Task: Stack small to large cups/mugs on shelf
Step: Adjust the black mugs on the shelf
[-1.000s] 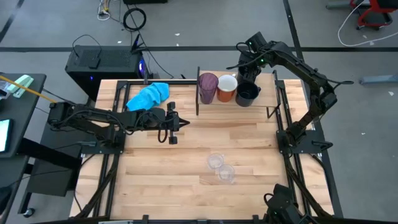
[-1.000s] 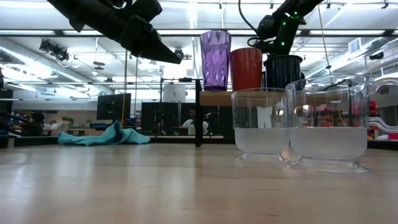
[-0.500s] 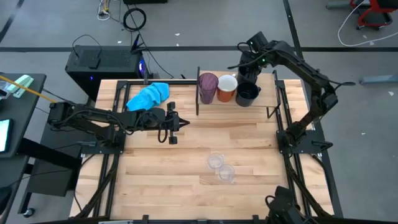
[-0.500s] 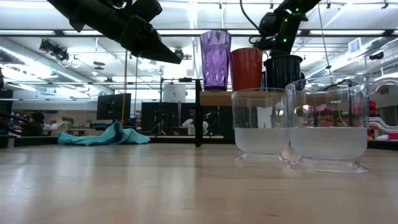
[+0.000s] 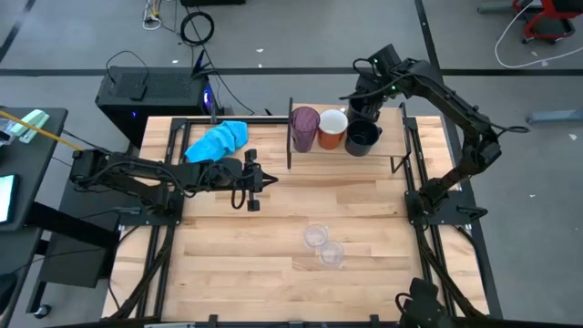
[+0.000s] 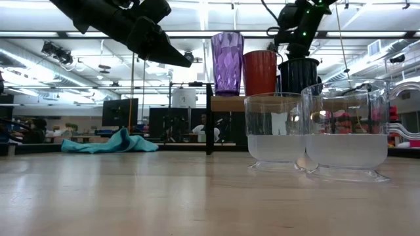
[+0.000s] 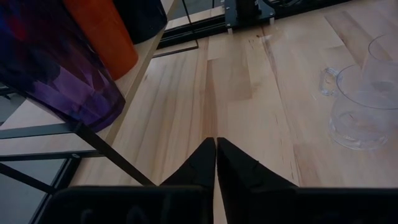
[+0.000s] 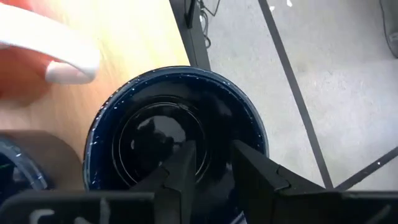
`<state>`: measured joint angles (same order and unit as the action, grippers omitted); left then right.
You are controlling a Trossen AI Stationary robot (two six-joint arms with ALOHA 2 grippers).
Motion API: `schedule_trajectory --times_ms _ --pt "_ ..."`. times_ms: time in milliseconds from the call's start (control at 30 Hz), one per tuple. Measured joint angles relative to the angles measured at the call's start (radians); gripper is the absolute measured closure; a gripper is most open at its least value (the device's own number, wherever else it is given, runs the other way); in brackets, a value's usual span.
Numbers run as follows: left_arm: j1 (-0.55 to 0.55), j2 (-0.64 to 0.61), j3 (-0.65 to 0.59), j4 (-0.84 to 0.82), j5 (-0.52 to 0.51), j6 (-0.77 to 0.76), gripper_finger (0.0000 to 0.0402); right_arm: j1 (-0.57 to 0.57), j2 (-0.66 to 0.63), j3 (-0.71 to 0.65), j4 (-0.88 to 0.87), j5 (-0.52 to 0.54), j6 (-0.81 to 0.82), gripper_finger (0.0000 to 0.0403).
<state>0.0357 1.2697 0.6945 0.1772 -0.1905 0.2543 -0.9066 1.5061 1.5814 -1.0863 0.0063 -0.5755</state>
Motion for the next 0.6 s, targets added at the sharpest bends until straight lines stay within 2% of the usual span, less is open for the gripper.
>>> schedule_trajectory --times_ms 200,433,600 --pt "0.000 0.000 0.000 0.000 0.000 0.000 0.0384 0.015 -0.055 0.000 0.001 -0.006 0.002 0.0293" --pt "0.000 0.000 0.000 0.000 0.000 0.002 0.0385 0.076 -0.137 0.000 -0.047 -0.189 0.049 0.0293" --pt "0.000 0.000 0.000 0.000 0.000 0.003 0.0379 0.165 -0.142 0.000 -0.183 -0.203 0.084 0.0293"
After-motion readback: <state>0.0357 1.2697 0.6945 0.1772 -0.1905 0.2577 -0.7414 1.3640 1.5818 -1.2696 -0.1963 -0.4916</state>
